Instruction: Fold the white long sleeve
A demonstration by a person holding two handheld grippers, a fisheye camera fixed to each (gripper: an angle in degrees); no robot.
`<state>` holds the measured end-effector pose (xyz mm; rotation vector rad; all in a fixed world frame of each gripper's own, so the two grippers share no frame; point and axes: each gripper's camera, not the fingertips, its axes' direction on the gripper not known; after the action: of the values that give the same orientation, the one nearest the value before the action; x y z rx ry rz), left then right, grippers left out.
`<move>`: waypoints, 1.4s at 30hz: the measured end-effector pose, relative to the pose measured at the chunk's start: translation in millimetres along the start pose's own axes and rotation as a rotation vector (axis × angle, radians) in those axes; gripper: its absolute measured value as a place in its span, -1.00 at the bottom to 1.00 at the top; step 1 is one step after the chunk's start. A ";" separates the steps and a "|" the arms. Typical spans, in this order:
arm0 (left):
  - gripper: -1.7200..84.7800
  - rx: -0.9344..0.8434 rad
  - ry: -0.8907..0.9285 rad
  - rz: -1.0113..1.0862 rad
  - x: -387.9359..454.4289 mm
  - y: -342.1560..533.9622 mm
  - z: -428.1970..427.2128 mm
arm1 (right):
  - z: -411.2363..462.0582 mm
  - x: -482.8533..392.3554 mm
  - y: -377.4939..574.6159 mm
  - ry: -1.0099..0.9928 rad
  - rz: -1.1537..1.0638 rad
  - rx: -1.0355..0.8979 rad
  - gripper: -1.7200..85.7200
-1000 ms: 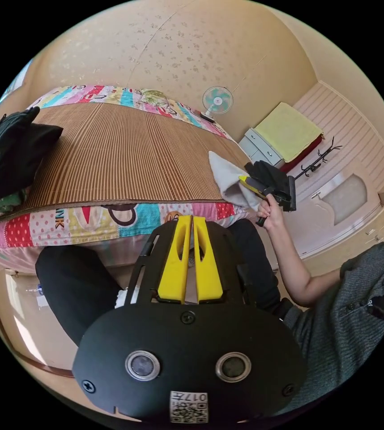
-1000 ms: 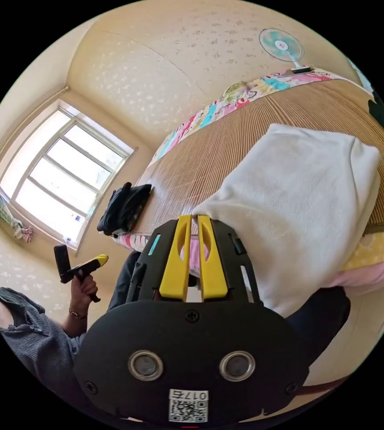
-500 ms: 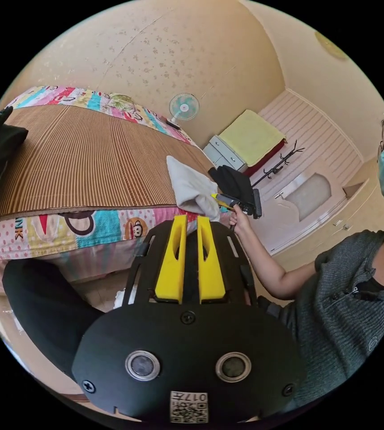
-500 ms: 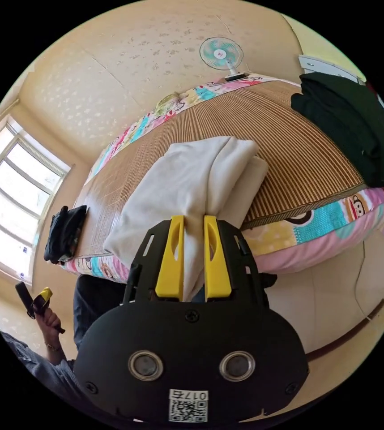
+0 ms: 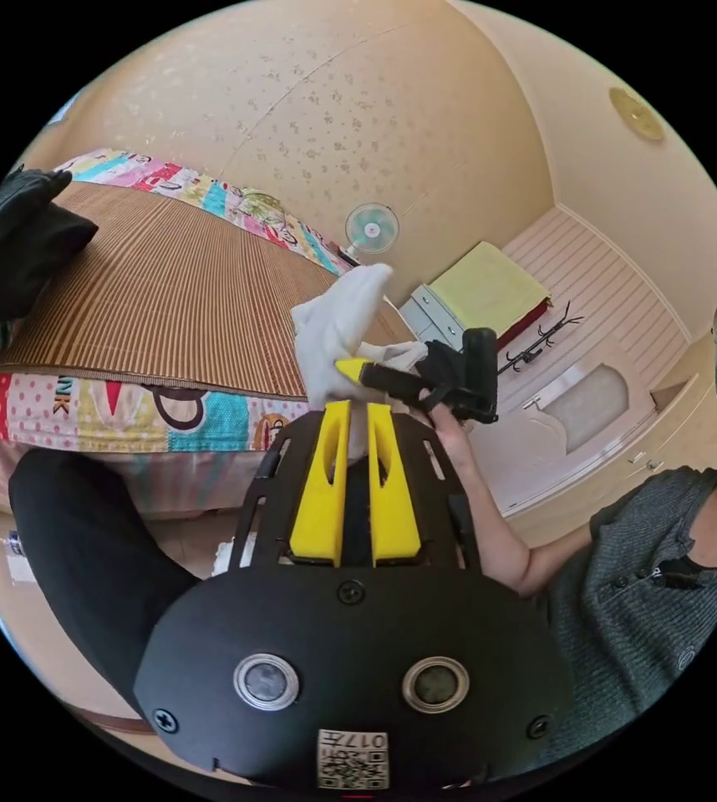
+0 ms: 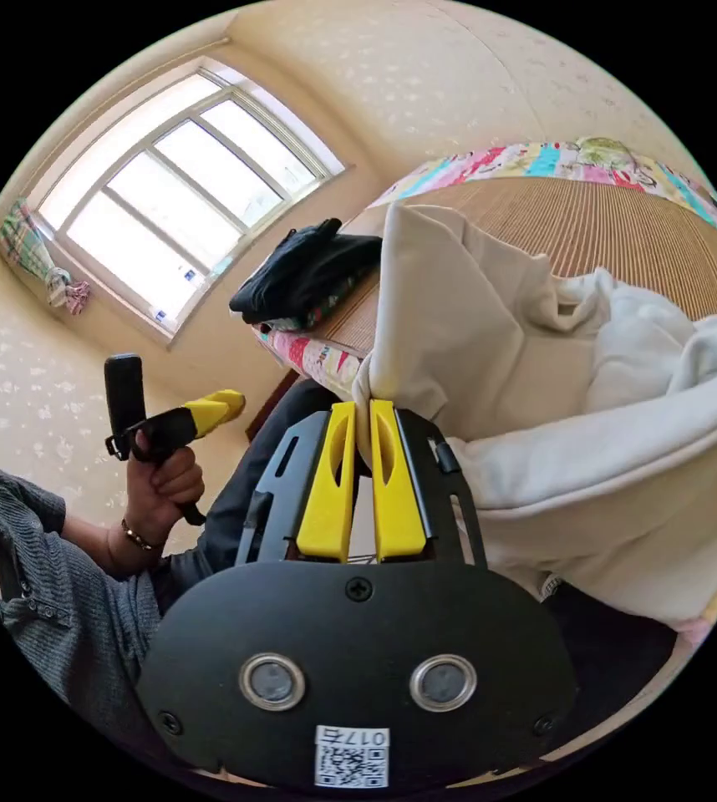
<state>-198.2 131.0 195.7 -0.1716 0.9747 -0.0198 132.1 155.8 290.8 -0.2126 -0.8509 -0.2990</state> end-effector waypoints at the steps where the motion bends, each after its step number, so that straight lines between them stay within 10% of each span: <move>1: -0.84 -0.003 -0.007 -0.006 -4.4 -3.6 0.0 | 13.2 -1.3 7.8 -0.016 -0.006 -0.041 -0.88; 14: -0.50 -0.279 0.062 -0.370 -172.1 -112.0 99.7 | 41.1 -74.6 51.6 0.189 -0.222 -0.173 -0.90; 28: -0.58 -0.201 0.146 -0.468 -234.8 -109.9 89.6 | 39.8 -76.6 57.1 0.125 -0.253 -0.210 -0.91; 34: -0.84 -0.232 0.590 -0.441 -253.2 -105.0 111.7 | 19.1 -91.9 62.7 0.084 -0.285 -0.158 -0.92; 42: -0.87 0.157 1.204 0.238 -188.0 -143.2 29.4 | -120.8 -87.8 83.0 -0.476 -0.438 0.255 -0.91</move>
<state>-271.1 11.4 388.3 0.1357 2.1811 0.0240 191.1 212.4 140.8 0.1540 -1.3991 -0.5561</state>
